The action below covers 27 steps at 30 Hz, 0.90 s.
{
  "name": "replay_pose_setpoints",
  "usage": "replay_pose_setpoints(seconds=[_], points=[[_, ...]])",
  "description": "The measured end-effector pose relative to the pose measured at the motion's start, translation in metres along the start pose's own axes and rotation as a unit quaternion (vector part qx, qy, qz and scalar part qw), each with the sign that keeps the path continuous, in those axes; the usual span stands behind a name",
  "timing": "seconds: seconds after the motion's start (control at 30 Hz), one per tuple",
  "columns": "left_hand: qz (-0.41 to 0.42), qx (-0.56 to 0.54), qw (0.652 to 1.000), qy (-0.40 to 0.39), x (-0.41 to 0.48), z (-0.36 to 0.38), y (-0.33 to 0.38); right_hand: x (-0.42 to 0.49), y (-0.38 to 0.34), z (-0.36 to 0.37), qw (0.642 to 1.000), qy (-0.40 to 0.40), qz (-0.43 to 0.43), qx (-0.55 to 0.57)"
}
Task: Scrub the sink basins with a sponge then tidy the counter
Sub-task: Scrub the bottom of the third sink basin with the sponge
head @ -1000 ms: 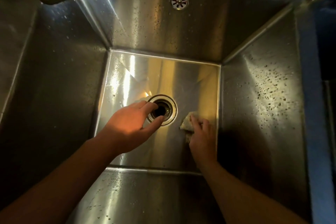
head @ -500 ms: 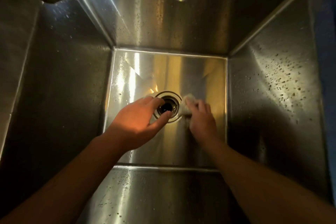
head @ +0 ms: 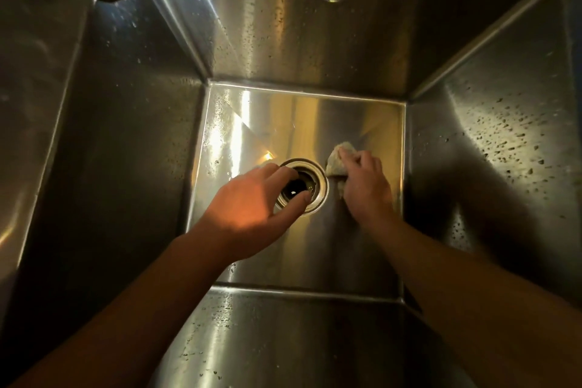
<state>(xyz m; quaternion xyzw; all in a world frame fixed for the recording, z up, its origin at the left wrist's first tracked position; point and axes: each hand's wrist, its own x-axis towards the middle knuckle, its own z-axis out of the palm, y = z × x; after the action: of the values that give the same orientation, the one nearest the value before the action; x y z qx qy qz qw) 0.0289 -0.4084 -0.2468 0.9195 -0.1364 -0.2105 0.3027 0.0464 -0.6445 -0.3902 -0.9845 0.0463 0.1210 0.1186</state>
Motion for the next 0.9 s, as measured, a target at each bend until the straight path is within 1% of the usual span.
replay_pose_setpoints(seconds=[0.13, 0.2, 0.27, 0.33, 0.4, 0.47, 0.57, 0.63, 0.7, 0.9], points=[[-0.007, 0.012, 1.0, -0.003, -0.001, 0.003, -0.002, -0.051, -0.015, 0.009, 0.997, -0.064, -0.042, 0.023], [-0.006, 0.008, 1.0, -0.002, -0.001, 0.003, -0.003, -0.058, -0.013, 0.008, 0.995, -0.074, -0.052, 0.029], [-0.007, 0.001, 1.0, 0.002, 0.0, 0.003, -0.002, -0.049, -0.009, 0.0, 0.995, -0.05, -0.082, 0.01], [-0.003, -0.008, 1.0, 0.007, 0.0, 0.001, 0.0, -0.033, -0.001, -0.011, 0.996, 0.0, -0.093, -0.011], [-0.003, -0.013, 1.0, 0.011, 0.002, -0.001, 0.002, -0.015, 0.006, -0.024, 0.997, 0.023, -0.071, -0.009], [-0.007, -0.012, 1.0, 0.014, 0.005, -0.004, 0.003, -0.004, 0.01, -0.033, 0.999, 0.027, -0.043, -0.011], [-0.003, -0.013, 1.0, 0.016, 0.01, -0.006, 0.006, -0.005, 0.019, -0.038, 0.998, 0.055, 0.0, -0.006], [0.003, -0.016, 1.0, 0.021, 0.015, -0.007, 0.007, -0.012, 0.023, -0.032, 0.995, 0.09, 0.026, 0.026], [0.01, -0.012, 1.0, 0.024, 0.018, -0.007, 0.007, -0.018, 0.024, -0.025, 0.992, 0.108, 0.037, 0.06], [0.021, 0.0, 0.999, 0.033, 0.015, 0.006, -0.003, -0.016, 0.015, -0.015, 0.991, 0.058, 0.079, 0.086]])
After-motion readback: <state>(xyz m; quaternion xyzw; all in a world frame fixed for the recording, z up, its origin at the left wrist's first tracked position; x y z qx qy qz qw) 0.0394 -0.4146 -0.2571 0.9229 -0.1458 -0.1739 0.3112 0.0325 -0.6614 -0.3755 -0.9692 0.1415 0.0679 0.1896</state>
